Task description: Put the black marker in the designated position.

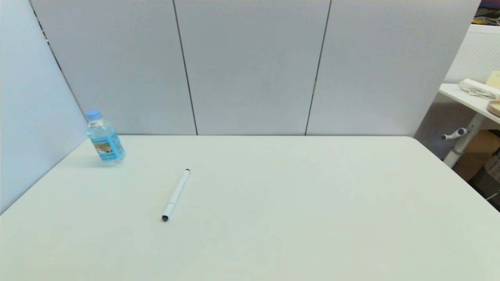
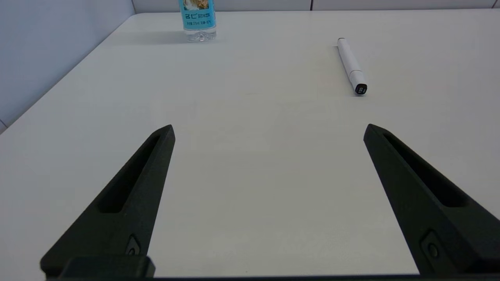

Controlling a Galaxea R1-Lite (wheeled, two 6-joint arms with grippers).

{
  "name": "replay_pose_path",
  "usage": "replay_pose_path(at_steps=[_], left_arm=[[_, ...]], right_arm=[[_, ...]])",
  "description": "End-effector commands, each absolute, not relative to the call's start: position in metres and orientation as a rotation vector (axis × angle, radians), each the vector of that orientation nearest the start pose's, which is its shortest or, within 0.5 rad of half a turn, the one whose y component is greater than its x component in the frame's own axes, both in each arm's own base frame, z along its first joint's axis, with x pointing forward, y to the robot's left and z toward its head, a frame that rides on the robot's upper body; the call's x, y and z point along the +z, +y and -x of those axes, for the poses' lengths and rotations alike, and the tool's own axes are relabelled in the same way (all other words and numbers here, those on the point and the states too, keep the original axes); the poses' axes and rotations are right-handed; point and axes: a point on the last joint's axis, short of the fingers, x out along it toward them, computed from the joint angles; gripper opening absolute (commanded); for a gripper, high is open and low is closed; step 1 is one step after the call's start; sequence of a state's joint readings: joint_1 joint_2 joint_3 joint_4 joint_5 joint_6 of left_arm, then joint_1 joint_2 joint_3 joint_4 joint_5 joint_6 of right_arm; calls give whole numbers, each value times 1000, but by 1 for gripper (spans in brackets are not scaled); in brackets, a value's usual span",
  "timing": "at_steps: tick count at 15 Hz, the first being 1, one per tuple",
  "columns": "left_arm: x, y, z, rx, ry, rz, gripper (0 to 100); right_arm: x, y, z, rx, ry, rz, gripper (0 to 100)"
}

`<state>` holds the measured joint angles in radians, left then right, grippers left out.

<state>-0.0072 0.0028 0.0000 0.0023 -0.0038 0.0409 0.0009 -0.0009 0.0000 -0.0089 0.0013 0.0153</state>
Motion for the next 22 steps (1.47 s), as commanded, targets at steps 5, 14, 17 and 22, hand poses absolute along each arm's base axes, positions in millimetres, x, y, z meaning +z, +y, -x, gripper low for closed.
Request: replay_pose_path(at_steps=[5,14,17,22], left_arm=[[176,-1,-3,-147,55,-88,100],[293,-39,-113,-378,189,-153,100],[292,-62,-157,-428,282,-172,100],[253,-93,-230,-441,510,-208,100]], right_arm=[[76,0,23,3,-9,-15,100],[76,0,23,3,-9,-15,100],[76,0,23,3,-9,-15,100],[76,0,23,3,-9,-15,100]])
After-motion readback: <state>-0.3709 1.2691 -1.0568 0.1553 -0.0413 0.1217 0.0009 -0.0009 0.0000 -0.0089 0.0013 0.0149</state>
